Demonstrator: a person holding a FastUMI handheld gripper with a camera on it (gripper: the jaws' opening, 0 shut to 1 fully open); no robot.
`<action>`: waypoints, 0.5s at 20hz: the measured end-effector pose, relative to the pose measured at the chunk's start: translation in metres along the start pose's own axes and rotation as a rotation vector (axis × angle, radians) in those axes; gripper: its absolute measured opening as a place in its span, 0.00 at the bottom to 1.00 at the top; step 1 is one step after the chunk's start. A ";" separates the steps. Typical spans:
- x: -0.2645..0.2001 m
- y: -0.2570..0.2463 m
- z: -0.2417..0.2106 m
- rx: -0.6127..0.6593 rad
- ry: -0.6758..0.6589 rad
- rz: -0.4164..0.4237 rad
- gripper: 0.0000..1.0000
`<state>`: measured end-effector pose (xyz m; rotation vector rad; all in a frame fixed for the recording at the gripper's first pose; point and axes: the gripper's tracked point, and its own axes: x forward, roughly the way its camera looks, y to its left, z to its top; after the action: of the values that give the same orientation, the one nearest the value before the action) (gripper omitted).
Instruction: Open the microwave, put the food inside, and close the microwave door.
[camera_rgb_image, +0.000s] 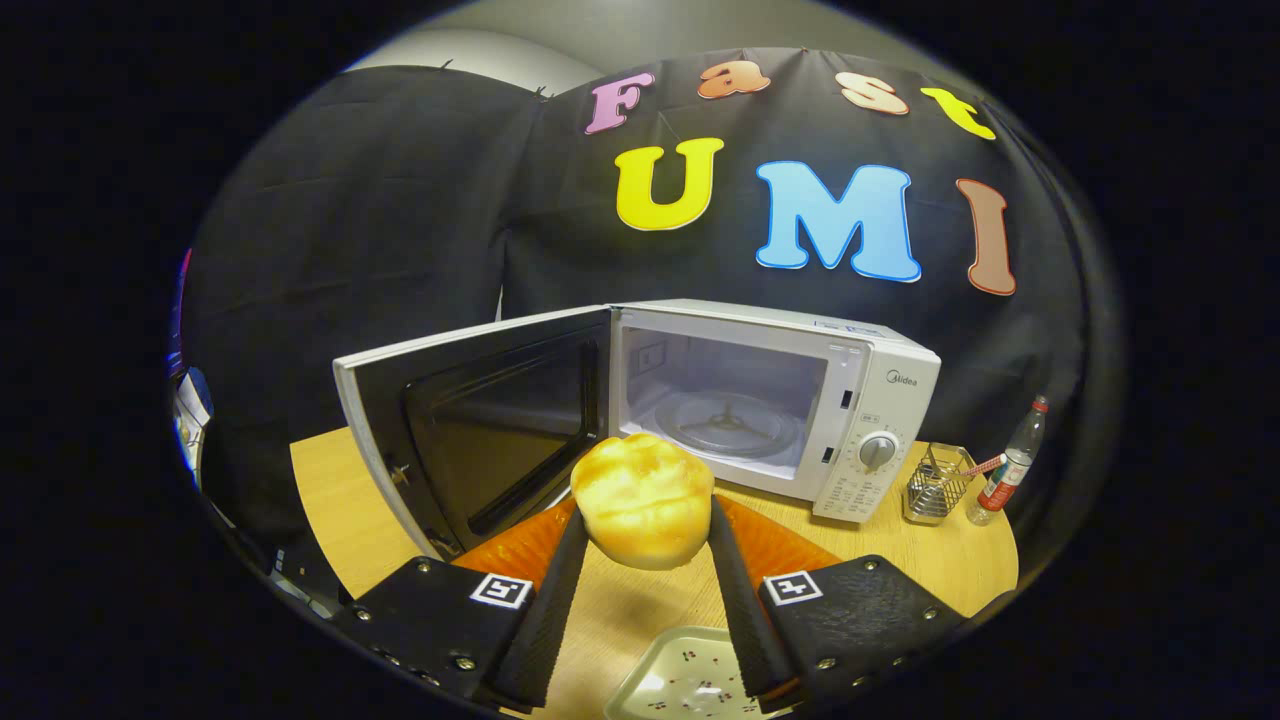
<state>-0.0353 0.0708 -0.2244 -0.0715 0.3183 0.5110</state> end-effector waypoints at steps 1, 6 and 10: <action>0.008 -0.003 0.007 0.022 -0.007 -0.013 0.70; 0.051 -0.007 0.034 0.138 -0.037 -0.018 0.70; 0.092 -0.020 0.035 0.216 -0.031 -0.057 0.69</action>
<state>0.0599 0.1018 -0.2205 0.1362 0.3388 0.4188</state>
